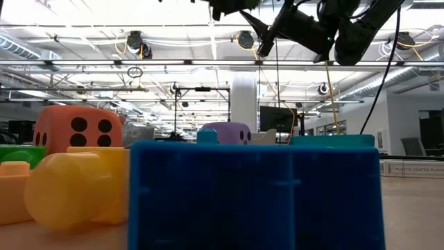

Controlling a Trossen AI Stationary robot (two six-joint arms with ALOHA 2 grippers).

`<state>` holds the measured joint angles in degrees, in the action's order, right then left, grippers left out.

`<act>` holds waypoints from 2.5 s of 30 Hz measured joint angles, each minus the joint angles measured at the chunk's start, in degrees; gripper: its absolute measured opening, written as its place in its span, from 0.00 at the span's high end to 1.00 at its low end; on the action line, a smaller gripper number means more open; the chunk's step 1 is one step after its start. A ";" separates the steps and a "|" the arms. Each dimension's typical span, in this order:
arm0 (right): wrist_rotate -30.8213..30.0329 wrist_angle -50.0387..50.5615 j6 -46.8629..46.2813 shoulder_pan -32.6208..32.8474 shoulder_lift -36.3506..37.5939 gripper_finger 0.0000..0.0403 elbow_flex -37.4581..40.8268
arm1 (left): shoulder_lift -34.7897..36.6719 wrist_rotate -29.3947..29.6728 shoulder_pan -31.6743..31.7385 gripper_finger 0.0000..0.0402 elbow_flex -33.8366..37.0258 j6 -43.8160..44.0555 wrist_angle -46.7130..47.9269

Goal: Pick & Place Toys
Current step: Put the dark green game piece into the blue bin

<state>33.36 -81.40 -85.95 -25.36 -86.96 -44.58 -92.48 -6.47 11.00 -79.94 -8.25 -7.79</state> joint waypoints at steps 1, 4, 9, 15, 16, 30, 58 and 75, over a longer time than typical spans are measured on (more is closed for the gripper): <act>0.02 0.09 0.03 0.00 0.00 0.31 0.00 | -0.32 0.04 -0.01 0.43 0.00 0.47 -0.35; 0.40 0.15 0.78 -0.02 0.00 0.31 0.00 | -0.69 0.67 -0.02 0.43 0.00 0.79 -0.81; 1.29 -0.01 1.10 0.00 0.00 0.37 0.00 | -0.73 0.57 -0.02 0.43 0.00 0.72 -1.00; 0.89 0.74 1.37 -0.02 0.02 0.58 0.00 | -0.73 0.40 -0.02 0.43 0.00 1.21 -0.90; 0.66 0.84 0.93 0.00 0.06 0.61 -0.02 | -0.73 0.30 -0.02 0.43 0.00 1.07 -1.30; 1.49 -0.31 1.99 -3.94 2.25 0.65 -0.04 | -0.45 2.09 0.97 0.21 -9.39 4.45 1.85; -31.90 100.01 69.12 -16.75 22.89 0.65 0.00 | 2.51 4.10 6.60 0.27 -17.99 5.64 16.47; -33.28 100.04 72.23 -17.84 9.20 0.65 0.00 | 2.51 4.01 6.58 0.26 -17.92 7.44 22.84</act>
<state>0.08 18.64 -13.72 -43.20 -77.76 -44.58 -89.97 -2.46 17.59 -97.86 -0.81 15.05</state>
